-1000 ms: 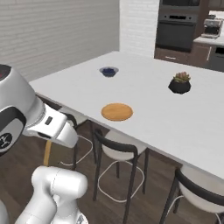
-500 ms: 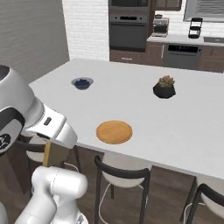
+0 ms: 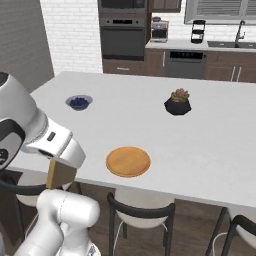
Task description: Start the toaster. Once the lever pops up, take the bread to the plate on the dining counter.
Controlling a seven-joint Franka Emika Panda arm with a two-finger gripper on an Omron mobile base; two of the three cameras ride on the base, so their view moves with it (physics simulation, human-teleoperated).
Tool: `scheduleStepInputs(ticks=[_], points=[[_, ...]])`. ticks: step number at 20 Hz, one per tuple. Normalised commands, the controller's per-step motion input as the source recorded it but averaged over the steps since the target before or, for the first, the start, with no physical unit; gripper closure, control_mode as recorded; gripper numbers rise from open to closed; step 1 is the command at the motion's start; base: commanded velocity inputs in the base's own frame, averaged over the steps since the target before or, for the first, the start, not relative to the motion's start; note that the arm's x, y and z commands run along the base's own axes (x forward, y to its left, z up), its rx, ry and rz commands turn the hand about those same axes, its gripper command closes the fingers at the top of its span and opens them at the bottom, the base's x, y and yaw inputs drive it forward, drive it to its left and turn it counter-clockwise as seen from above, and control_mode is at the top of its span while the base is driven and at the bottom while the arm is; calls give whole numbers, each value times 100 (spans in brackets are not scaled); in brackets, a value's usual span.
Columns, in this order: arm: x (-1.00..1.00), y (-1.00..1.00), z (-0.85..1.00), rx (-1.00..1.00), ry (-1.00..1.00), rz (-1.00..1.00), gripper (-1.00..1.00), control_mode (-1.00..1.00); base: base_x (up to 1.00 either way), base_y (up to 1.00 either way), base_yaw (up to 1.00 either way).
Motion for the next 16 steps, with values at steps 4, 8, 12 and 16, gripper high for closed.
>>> scheduleStepInputs(ticks=[4,8,12,16], points=[[58,-36,-18,4,-5,7,100,-100,0,0,0],[83,-53,-31,11,-11,30,100,-100,0,0,0],[90,-39,-35,13,-9,34,100,-100,0,0,0],[84,-13,-36,13,-7,32,100,-100,0,0,0]])
